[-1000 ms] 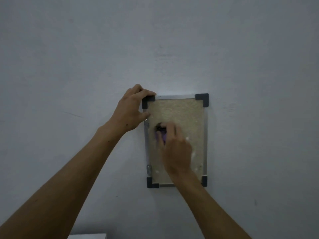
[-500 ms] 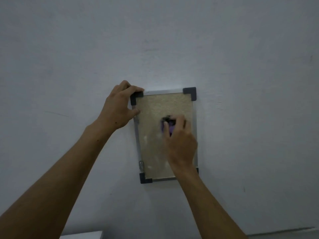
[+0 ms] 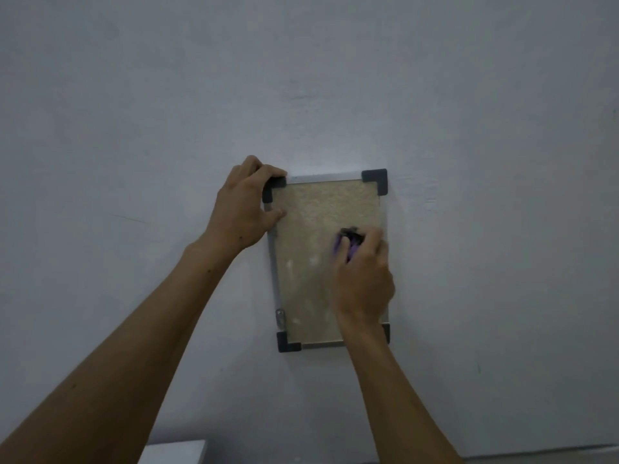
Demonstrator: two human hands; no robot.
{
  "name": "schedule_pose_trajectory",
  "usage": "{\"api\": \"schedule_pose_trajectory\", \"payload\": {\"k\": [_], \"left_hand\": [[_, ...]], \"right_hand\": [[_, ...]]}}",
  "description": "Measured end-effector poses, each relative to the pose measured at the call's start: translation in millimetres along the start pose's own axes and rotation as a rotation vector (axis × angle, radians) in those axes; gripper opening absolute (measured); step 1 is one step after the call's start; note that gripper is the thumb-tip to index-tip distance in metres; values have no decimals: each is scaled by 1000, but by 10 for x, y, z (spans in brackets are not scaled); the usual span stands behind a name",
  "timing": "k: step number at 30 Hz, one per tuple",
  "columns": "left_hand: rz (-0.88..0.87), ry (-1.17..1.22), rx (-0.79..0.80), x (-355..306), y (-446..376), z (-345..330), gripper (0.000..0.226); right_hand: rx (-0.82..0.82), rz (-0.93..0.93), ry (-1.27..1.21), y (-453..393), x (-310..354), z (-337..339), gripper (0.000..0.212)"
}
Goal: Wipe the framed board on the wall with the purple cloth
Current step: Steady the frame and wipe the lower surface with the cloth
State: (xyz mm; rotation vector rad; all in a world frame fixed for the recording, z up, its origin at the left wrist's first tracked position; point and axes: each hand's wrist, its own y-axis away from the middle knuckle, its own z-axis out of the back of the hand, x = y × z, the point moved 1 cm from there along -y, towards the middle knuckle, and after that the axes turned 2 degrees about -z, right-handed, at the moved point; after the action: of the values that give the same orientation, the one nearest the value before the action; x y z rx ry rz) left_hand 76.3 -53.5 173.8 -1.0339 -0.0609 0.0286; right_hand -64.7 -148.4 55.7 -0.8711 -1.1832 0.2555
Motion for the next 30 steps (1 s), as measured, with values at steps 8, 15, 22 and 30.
{"api": "schedule_pose_trajectory", "payload": {"k": [8,15,22,30], "left_hand": [[-7,-49,-13,-49,25,-51,66],[10,-68,-73,-71,37,-111,61],[17,-70,-118,-70,43,-136,56],[5,-96,-62,-34,-6,-112,54]], "right_hand": [[220,384,58,71,93,5,27],[127,178,25,163,127,-37,26],[159,369,91,-16,55,70,26],[162,438,148,227,235,-39,25]]}}
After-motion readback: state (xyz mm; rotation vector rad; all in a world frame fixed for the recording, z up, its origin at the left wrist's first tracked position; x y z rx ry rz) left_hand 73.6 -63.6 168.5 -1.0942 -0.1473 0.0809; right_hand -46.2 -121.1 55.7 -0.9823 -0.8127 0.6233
